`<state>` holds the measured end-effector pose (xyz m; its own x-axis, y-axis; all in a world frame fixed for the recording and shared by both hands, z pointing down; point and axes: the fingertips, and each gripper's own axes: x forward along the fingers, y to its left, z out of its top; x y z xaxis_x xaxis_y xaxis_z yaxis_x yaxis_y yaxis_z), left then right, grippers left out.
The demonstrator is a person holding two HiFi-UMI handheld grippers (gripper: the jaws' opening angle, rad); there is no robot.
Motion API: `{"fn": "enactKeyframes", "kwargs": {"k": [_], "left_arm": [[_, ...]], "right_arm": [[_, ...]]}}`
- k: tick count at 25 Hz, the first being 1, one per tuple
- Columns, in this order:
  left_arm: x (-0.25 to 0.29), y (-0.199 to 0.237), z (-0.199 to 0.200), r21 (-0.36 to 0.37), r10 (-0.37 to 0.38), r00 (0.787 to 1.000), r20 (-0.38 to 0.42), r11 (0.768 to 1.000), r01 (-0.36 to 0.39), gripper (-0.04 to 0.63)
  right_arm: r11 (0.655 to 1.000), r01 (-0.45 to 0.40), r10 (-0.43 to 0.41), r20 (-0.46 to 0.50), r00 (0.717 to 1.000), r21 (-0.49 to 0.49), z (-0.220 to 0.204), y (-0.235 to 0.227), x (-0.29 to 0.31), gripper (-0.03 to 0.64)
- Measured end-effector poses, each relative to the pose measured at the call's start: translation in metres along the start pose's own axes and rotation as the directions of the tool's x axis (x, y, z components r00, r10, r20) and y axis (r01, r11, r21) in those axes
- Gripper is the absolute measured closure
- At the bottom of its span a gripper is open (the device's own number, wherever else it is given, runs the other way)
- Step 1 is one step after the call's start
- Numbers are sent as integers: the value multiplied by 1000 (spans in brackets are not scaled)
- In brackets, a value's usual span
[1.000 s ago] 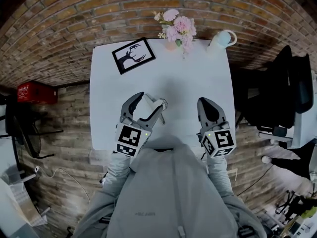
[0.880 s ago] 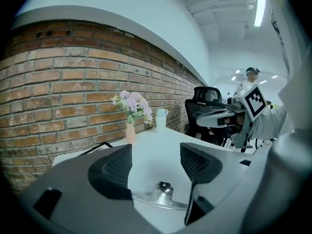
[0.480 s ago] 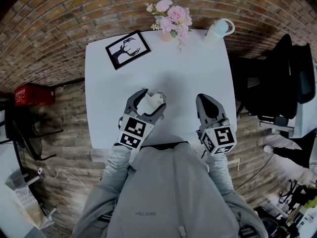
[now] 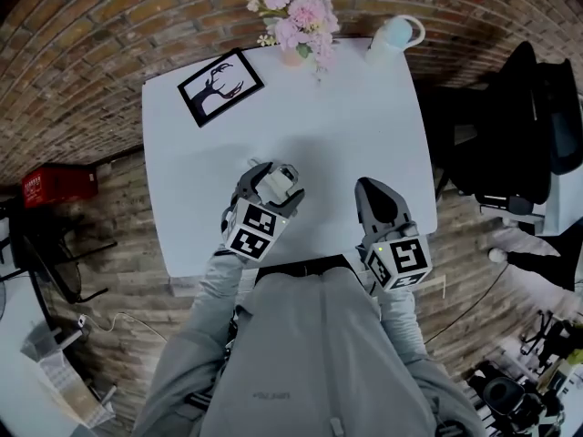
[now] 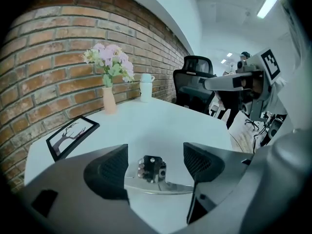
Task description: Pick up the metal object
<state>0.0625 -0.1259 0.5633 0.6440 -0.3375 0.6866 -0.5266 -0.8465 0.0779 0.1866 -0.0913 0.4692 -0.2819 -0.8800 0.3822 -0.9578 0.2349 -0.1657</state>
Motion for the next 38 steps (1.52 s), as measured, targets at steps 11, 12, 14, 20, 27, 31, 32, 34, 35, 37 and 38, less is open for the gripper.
{"fn": "enactKeyframes", "kwargs": {"k": [11, 12, 14, 20, 27, 31, 32, 34, 35, 37, 38], "left_arm": [[45, 1, -34, 52, -46, 988, -146, 997, 54, 242], [48, 2, -36, 60, -47, 986, -158, 997, 57, 242], [53, 2, -39, 67, -50, 983, -175, 996, 63, 242], [60, 4, -44, 73, -61, 976, -209, 994, 78, 244], [66, 4, -53, 103, -57, 968, -246, 991, 85, 245], [68, 2, -58, 109, -54, 962, -267, 990, 86, 245], [68, 2, -59, 102, -56, 962, -268, 991, 86, 245], [68, 2, -59, 92, -59, 962, -268, 992, 86, 245], [68, 3, -59, 90, -59, 961, -269, 992, 86, 245], [68, 3, -59, 87, -54, 961, -271, 993, 81, 247], [68, 3, -58, 85, -52, 961, -271, 993, 78, 249]], "right_arm": [[997, 42, -39, -40, 998, 59, -26, -11, -4, 592], [997, 43, -40, -42, 998, 60, -26, -12, -4, 592], [997, 42, -39, -44, 998, 63, -27, -13, -5, 592], [995, 61, -56, -56, 997, 80, -35, -16, -6, 592], [993, 74, -69, -53, 996, 90, -37, -14, -7, 592], [992, 81, -77, -48, 996, 94, -37, -15, -9, 592], [992, 82, -78, -48, 996, 95, -37, -15, -10, 592], [992, 83, -79, -48, 996, 97, -37, -14, -10, 592], [992, 83, -79, -47, 996, 98, -37, -14, -10, 592], [992, 81, -77, -45, 996, 99, -36, -13, -10, 592], [992, 80, -76, -44, 996, 98, -36, -13, -10, 592]]}}
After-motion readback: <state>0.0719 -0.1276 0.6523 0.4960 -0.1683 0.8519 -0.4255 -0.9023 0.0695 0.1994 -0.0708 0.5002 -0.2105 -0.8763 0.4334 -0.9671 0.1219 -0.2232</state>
